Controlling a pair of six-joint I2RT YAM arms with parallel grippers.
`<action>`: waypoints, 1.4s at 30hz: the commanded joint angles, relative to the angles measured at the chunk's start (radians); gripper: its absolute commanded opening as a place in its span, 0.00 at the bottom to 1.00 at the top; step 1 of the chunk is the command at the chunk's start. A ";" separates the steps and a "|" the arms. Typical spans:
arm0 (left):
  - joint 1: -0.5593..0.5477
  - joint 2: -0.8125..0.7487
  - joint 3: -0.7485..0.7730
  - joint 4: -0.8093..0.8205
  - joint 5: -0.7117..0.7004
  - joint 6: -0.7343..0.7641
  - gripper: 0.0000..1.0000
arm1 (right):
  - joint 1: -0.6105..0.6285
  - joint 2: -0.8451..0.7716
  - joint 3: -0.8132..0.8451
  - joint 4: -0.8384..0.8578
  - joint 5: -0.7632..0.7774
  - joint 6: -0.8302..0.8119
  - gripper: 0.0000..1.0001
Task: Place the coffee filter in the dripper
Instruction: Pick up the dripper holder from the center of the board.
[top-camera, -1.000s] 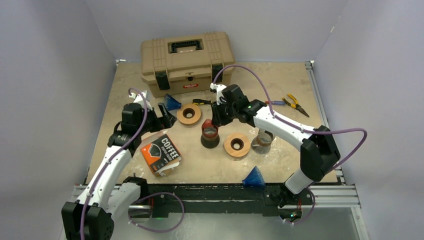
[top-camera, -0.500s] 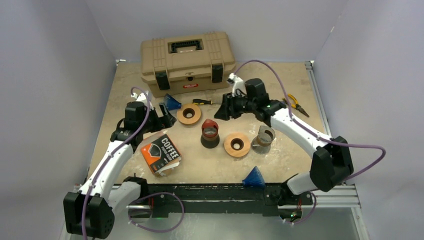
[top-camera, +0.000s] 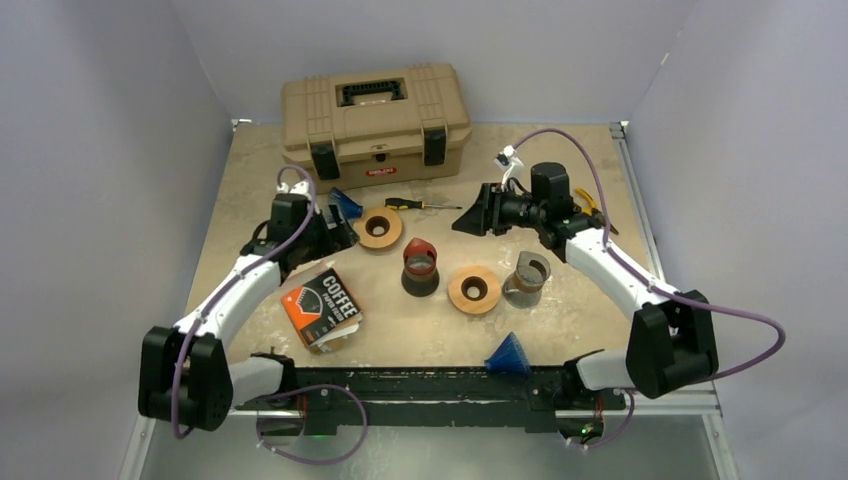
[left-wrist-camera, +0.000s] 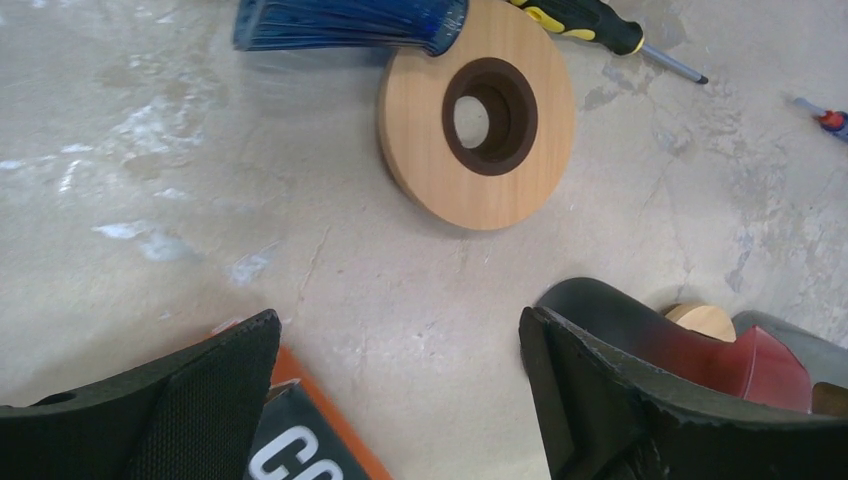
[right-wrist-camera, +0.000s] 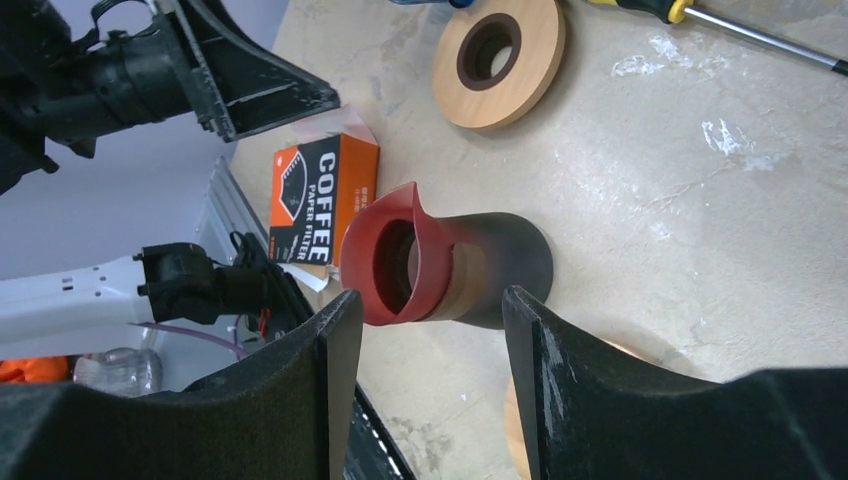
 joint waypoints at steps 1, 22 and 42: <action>-0.077 0.088 0.090 0.092 -0.047 -0.049 0.88 | -0.006 -0.024 -0.025 0.050 -0.045 0.011 0.58; -0.180 0.420 0.250 0.136 -0.331 -0.193 0.83 | -0.006 -0.040 -0.079 0.122 -0.102 0.056 0.61; -0.209 0.610 0.309 0.160 -0.412 -0.187 0.70 | -0.006 -0.059 -0.080 0.084 -0.084 0.032 0.62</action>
